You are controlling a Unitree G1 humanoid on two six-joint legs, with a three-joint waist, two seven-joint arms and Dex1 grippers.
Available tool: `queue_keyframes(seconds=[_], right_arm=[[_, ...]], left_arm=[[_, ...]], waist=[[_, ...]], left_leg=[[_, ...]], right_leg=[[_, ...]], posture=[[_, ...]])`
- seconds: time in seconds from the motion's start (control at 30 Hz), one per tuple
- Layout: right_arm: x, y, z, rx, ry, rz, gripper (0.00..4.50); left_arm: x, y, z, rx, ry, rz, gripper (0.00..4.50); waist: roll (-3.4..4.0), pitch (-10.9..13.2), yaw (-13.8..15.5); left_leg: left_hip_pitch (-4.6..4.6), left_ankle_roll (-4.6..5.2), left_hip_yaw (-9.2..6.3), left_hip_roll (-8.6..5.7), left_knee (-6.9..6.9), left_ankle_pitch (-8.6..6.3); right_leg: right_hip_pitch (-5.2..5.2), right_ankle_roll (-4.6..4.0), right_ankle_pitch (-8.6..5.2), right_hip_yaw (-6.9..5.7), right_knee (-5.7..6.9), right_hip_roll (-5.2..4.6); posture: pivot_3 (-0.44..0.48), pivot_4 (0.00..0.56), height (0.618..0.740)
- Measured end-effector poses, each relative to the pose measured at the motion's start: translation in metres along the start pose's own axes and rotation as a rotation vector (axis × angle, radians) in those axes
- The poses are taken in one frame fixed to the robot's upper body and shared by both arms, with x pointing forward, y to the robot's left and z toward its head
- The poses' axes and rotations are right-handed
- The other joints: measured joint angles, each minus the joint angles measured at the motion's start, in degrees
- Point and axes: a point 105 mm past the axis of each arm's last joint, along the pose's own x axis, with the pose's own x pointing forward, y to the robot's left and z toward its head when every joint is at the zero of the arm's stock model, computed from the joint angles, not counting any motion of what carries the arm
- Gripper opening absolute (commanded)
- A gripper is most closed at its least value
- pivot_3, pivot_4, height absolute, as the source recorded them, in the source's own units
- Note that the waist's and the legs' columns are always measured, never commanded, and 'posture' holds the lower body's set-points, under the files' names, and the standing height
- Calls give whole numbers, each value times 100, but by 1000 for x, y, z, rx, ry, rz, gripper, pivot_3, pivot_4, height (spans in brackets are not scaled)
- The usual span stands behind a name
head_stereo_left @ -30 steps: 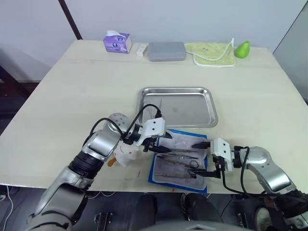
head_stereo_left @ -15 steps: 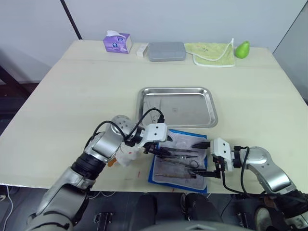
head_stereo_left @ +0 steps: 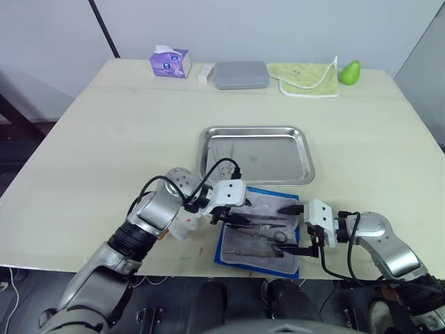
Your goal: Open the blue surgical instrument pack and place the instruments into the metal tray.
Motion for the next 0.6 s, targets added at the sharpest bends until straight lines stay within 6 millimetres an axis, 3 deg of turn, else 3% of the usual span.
queue_keyframes(seconds=[0.03, 0.07, 0.6], right_arm=[[0, 0, 0, 1, 0, -2, 4500], [0, 0, 0, 2, 0, -3, 4500], [10, -3, 4, -16, 16, 12, 4500]], left_arm=[[0, 0, 0, 0, 0, -2, 194], [1, 0, 0, -1, 0, -2, 45], [-7, 7, 3, -23, 72, -46, 45]], waist=[[0, 0, -1], [1, 0, -2], [-1, -4, -120]], left_leg=[[1, 0, 0, 0, 2, 0], [1, 0, 0, 0, 4, 0], [10, 2, -10, 11, 11, 1]], right_leg=[[1, 0, 0, 0, 0, 0], [1, 1, -1, 0, 1, 0], [2, 5, -2, 1, 14, 21]], posture=[[0, 150, 740], [0, 150, 740], [0, 150, 740]])
